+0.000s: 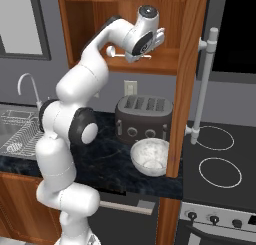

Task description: Open the cabinet and move the ladle to the pot. Then close the cabinet.

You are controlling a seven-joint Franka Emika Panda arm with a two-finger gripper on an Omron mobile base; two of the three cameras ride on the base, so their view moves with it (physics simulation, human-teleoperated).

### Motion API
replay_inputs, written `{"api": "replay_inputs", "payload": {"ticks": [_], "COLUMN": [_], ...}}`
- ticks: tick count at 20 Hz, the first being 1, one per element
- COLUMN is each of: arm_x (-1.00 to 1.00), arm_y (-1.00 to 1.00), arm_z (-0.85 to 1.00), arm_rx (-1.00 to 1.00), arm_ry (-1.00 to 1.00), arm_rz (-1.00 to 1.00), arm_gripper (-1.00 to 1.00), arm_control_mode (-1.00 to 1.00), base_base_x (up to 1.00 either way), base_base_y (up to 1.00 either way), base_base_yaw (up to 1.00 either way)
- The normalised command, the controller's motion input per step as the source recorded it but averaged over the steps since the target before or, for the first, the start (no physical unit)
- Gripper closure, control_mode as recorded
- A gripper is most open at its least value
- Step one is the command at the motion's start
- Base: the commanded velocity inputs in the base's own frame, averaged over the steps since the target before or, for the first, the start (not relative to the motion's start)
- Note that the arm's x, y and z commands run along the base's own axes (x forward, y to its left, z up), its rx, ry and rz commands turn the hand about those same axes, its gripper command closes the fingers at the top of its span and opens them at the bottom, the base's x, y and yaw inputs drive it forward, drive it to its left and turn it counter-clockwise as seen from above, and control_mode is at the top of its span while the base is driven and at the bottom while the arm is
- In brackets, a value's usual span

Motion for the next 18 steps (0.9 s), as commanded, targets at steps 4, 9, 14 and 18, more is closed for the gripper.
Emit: {"api": "replay_inputs", "payload": {"ticks": [4, 9, 14, 18], "arm_x": [0.12, 0.22, 0.30, 0.33], "arm_y": [0.00, 0.00, 0.00, 0.00], "arm_z": [-0.16, -0.08, 0.00, -0.08], "arm_rx": [0.01, 0.00, 0.00, 0.00], "arm_ry": [0.01, 0.05, 0.11, 0.11], "arm_rz": [0.08, 0.05, 0.03, 0.03], "arm_gripper": [-1.00, -1.00, -1.00, -1.00], "arm_control_mode": [-1.00, -1.00, -1.00, -1.00], "base_base_x": [0.00, 0.00, 0.00, 0.00], "base_base_y": [0.00, 0.00, 0.00, 0.00], "base_base_yaw": [0.00, 0.00, 0.00, 0.00]}}
